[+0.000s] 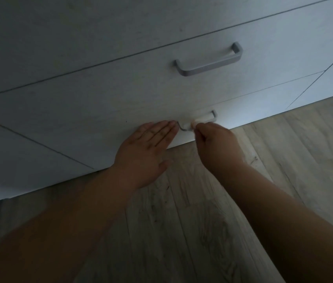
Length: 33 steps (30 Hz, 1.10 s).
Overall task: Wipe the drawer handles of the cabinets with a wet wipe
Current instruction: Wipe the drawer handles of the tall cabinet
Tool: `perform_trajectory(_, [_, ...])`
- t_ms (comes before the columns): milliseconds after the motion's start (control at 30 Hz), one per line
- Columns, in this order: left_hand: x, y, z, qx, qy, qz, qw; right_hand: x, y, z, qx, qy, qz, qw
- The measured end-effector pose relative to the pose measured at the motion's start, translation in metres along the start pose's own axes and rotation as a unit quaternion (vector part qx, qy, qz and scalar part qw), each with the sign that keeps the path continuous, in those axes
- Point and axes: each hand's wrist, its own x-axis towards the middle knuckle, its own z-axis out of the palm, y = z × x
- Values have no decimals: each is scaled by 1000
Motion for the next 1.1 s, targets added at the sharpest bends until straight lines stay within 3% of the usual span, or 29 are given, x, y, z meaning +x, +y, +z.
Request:
perform_trajectory(233, [2, 5, -6, -24, -6, -8, 1000, 2, 0, 3, -11, 28, 31, 999])
perform_trajectory(400, [2, 8, -7, -53, -15, -20, 998, -2, -15, 11, -16, 17, -11, 1000])
perform_trajectory(500, [2, 7, -10, -60, -16, -19, 998, 4, 3, 1, -21, 37, 38, 998])
perform_trajectory(733, [2, 11, -6, -28, 5, -32, 999, -3, -17, 12, -6, 22, 0, 1000])
perform_trajectory(1100, [-24, 3, 5, 18, 18, -31, 999, 2, -27, 12, -7, 3, 34, 999])
